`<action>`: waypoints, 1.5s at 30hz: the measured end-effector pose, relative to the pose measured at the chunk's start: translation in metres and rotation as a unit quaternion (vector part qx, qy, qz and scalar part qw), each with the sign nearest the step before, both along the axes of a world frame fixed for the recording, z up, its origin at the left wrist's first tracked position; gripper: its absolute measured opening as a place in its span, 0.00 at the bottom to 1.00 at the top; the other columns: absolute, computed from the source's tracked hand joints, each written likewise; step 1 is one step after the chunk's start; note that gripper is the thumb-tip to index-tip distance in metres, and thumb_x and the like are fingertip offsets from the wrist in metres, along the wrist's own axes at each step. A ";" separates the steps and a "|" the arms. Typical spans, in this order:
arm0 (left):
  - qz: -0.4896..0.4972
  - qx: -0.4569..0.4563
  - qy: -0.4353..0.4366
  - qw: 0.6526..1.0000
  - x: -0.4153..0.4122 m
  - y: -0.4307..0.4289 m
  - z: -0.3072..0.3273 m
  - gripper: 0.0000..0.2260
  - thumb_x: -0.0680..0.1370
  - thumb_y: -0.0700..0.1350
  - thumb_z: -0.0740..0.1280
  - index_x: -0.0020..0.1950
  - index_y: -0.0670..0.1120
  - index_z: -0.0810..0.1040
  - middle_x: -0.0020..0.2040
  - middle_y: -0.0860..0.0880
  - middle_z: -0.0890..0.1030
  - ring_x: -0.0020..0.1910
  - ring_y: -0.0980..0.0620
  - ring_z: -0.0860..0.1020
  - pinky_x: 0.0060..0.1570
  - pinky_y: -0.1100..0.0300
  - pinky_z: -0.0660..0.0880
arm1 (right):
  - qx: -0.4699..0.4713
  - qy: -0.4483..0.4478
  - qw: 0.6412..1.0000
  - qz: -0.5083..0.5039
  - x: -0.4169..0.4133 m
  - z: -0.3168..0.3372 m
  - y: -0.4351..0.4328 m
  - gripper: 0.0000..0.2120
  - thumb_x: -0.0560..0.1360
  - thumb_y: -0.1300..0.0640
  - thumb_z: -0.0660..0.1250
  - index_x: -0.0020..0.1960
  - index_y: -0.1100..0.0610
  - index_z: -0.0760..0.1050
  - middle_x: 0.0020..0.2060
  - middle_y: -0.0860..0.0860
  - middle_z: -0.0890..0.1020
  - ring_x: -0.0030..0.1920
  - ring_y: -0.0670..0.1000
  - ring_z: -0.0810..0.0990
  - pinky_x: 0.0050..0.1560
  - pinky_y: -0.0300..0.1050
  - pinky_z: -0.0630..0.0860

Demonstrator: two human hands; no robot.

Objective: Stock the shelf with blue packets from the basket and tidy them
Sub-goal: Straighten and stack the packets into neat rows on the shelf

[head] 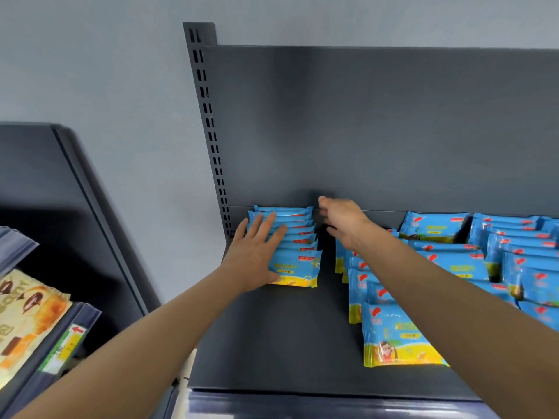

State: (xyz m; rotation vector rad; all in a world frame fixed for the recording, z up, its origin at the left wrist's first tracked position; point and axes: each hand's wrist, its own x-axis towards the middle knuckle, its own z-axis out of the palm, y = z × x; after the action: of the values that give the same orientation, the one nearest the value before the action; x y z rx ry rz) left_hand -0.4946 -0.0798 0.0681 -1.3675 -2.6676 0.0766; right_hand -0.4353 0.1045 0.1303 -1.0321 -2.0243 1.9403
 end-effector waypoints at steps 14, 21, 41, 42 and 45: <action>-0.016 0.013 -0.011 1.000 0.019 0.014 0.023 0.48 0.69 0.67 0.66 0.76 0.48 0.41 0.77 0.45 0.46 0.75 0.41 0.44 0.73 0.45 0.40 | 0.257 -0.037 0.964 0.057 0.035 0.018 0.019 0.20 0.76 0.57 0.64 0.67 0.58 0.70 0.63 0.53 0.75 0.61 0.52 0.73 0.55 0.40 0.68; -0.203 0.193 -0.148 0.948 0.066 0.059 0.035 0.33 0.72 0.58 0.68 0.72 0.48 0.60 0.70 0.52 0.62 0.70 0.52 0.57 0.68 0.61 0.52 | 0.374 -0.124 0.916 0.082 0.075 0.026 0.073 0.24 0.74 0.61 0.66 0.69 0.59 0.68 0.65 0.55 0.74 0.62 0.54 0.74 0.57 0.43 0.70; -0.125 -0.010 -0.202 0.971 0.113 0.119 0.007 0.47 0.62 0.65 0.72 0.72 0.47 0.56 0.64 0.49 0.61 0.67 0.48 0.57 0.69 0.51 0.53 | 0.421 -0.325 0.781 0.328 0.056 -0.011 0.136 0.46 0.65 0.32 0.68 0.73 0.57 0.61 0.71 0.53 0.66 0.70 0.56 0.66 0.67 0.52 0.65; -0.117 -0.013 -0.203 0.972 0.112 0.120 0.008 0.46 0.62 0.65 0.72 0.72 0.47 0.57 0.63 0.49 0.62 0.65 0.48 0.58 0.68 0.52 0.54 | 0.422 -0.329 0.777 0.332 0.054 -0.011 0.136 0.47 0.64 0.31 0.68 0.72 0.57 0.61 0.71 0.53 0.66 0.70 0.56 0.66 0.68 0.52 0.65; -0.094 -0.018 -0.199 0.975 0.110 0.122 0.008 0.43 0.61 0.65 0.72 0.69 0.47 0.61 0.59 0.51 0.62 0.61 0.49 0.60 0.65 0.53 0.57 | 0.428 -0.334 0.763 0.350 0.051 -0.010 0.133 0.45 0.61 0.29 0.68 0.68 0.57 0.68 0.66 0.52 0.72 0.62 0.55 0.72 0.60 0.50 0.71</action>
State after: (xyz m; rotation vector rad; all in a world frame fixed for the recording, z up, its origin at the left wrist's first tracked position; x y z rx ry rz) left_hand -0.3851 0.0421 0.0764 -1.8069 -2.8354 -0.1894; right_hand -0.3847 0.2379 0.1202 -0.7892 -3.5260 0.4385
